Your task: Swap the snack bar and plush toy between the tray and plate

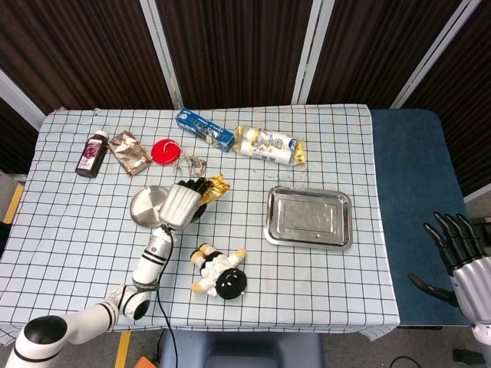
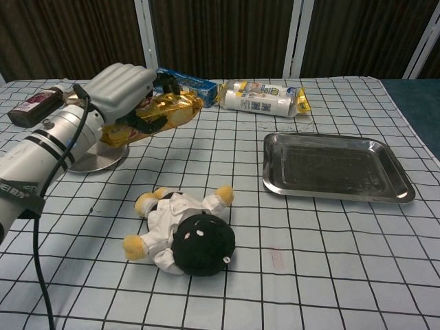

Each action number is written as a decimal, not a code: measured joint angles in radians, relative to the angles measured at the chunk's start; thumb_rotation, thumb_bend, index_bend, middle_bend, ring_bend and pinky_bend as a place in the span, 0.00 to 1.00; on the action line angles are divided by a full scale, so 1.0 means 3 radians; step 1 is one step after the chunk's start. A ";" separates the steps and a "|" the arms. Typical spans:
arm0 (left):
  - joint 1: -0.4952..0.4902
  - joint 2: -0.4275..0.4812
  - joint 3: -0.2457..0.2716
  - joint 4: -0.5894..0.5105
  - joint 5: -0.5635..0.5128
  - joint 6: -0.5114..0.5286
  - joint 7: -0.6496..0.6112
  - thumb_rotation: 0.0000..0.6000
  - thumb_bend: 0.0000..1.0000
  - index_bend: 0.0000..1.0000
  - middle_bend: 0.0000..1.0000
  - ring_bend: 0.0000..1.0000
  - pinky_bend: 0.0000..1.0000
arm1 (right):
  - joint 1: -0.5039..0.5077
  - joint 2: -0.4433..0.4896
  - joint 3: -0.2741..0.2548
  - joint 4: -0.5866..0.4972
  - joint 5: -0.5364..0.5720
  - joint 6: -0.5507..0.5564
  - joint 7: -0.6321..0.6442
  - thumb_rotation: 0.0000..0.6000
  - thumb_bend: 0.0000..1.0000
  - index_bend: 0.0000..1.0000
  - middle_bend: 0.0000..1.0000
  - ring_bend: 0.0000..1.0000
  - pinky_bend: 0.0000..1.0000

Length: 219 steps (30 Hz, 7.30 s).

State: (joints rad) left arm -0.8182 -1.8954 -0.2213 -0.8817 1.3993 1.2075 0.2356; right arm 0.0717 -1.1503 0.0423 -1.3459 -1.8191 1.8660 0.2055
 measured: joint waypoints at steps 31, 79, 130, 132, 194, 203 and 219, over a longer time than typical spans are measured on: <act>0.0215 -0.0210 0.0184 0.1130 -0.0015 -0.0208 -0.0619 1.00 0.46 0.47 0.54 0.56 0.67 | 0.0009 -0.0021 0.0008 0.0010 0.0023 -0.0020 -0.0026 1.00 0.10 0.14 0.00 0.00 0.00; 0.1677 0.2228 0.0780 -0.1796 -0.0065 0.0645 0.0064 1.00 0.44 0.05 0.00 0.00 0.18 | 0.0962 0.0070 0.0001 -0.0906 0.0153 -0.1917 -0.0179 1.00 0.10 0.08 0.00 0.00 0.00; 0.2142 0.2253 0.0684 -0.1636 0.0093 0.0681 -0.0313 1.00 0.44 0.11 0.00 0.00 0.14 | 0.2628 -0.2196 0.0261 0.0072 0.1530 -0.3585 -0.0446 1.00 0.31 0.81 0.64 0.72 0.55; 0.2143 0.2256 0.0676 -0.1640 0.0090 0.0668 -0.0319 1.00 0.44 0.11 0.00 0.00 0.14 | 0.2599 -0.2248 0.0253 0.0148 0.1454 -0.3462 -0.0430 1.00 0.35 0.88 0.69 0.77 0.61; 0.2155 0.2183 0.0709 -0.1627 0.0269 0.0584 -0.0270 1.00 0.44 0.11 0.00 0.00 0.14 | 0.1656 -0.0294 0.0243 -0.0685 0.1519 -0.2800 -0.0508 1.00 0.05 0.00 0.00 0.00 0.00; 0.2164 0.2208 0.0689 -0.1634 0.0296 0.0647 -0.0296 1.00 0.44 0.11 0.00 0.00 0.14 | 0.1001 -0.0162 0.0148 -0.0711 0.1157 -0.1315 -0.1295 1.00 0.05 0.00 0.00 0.00 0.00; 0.2198 0.2288 0.0695 -0.1774 0.0458 0.0824 -0.0241 1.00 0.44 0.11 0.00 0.00 0.15 | 0.0141 -0.0086 0.0112 -0.0303 0.1497 -0.0822 -0.1420 1.00 0.05 0.00 0.00 0.00 0.00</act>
State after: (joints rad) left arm -0.1587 -1.2089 -0.0130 -1.4138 1.5367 1.4548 0.1633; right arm 0.1140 -1.1762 0.0760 -1.4369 -1.3701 1.6195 -0.2205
